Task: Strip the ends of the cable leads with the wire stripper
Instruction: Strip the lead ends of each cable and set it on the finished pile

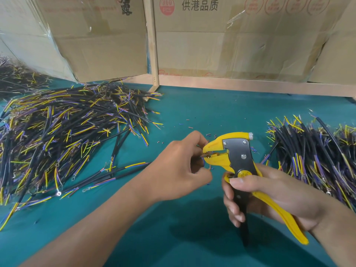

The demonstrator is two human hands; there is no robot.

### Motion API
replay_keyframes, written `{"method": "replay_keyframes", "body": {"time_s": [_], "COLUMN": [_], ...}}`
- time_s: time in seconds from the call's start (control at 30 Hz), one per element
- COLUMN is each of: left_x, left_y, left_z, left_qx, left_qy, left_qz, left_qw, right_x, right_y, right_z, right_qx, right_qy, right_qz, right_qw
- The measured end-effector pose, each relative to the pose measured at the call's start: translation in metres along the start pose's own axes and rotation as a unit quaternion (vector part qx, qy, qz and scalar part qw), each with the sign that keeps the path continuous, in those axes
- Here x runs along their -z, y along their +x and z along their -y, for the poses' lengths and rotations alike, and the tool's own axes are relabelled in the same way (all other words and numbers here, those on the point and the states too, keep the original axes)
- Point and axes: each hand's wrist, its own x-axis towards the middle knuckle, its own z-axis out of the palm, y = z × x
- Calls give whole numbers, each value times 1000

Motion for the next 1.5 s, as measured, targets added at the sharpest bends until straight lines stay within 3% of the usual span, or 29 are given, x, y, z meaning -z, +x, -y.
{"method": "replay_keyframes", "body": {"time_s": [0.53,1.07,1.27,1.5], "left_x": [4,20,26,30], "left_y": [-1,-2,-3,1], "left_z": [-2,2,6,16], "left_qx": [-10,-86,-75,-99], "left_qy": [-29,148,13,69], "left_qz": [13,-7,32,13], "left_qw": [999,985,997,993], "right_x": [-11,-15,-23,-24], "right_y": [4,0,1,5], "right_z": [-5,-3,-3,-4], "right_qx": [-17,-7,5,4], "right_qy": [78,118,129,148], "right_qz": [-12,-8,-17,-49], "right_qw": [997,993,991,988]}}
